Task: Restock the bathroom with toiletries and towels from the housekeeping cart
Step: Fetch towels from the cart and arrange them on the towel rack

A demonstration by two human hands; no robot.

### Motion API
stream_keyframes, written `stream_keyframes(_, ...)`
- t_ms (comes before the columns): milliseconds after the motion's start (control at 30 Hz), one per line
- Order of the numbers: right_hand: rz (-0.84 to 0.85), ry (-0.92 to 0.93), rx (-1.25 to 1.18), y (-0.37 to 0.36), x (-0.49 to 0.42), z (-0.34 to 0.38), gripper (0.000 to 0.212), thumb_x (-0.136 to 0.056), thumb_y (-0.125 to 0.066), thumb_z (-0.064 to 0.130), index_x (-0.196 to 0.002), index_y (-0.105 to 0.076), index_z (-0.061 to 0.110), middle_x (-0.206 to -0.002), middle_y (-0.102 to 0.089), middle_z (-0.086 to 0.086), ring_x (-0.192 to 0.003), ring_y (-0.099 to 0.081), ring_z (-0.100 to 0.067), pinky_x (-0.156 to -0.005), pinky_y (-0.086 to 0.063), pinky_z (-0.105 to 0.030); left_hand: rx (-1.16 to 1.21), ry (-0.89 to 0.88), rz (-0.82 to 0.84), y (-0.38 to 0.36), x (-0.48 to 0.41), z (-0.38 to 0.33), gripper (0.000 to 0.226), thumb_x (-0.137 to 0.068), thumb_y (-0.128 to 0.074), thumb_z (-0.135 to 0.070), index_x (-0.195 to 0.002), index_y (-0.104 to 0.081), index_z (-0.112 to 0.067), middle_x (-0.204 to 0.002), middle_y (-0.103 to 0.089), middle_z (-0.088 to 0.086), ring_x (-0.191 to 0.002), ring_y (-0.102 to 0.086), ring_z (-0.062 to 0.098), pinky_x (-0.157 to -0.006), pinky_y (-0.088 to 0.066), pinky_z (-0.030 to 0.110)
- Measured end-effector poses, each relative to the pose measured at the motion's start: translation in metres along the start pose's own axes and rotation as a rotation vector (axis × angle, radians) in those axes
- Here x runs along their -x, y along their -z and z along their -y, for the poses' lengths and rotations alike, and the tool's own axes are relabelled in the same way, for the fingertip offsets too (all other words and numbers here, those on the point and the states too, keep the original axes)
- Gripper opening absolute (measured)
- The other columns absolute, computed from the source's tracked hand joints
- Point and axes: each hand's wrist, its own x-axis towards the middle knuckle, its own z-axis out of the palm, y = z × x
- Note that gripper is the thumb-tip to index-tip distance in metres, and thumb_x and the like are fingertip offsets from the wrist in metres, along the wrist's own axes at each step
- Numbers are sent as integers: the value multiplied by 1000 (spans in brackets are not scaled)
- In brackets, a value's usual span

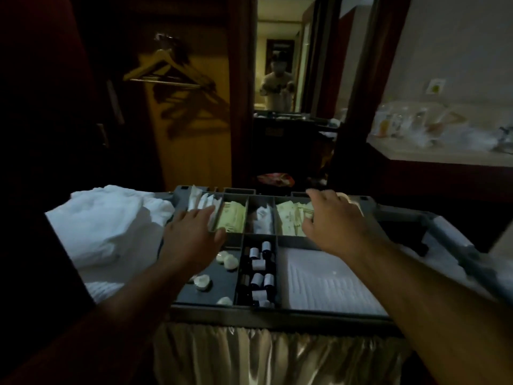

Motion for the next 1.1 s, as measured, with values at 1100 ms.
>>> stream_keyframes(1100,446,326,-871,-141,-129,247,29,-98,-52,42,-94,-65,16,-91,-66,-4,-83,-61,-20,-70,-47,-34,35,689,-405,-28,18,126,58,-96,-41,-46,-151,-35,-28,-153,-38,-7,-143,-19,16,-121,-12,42)
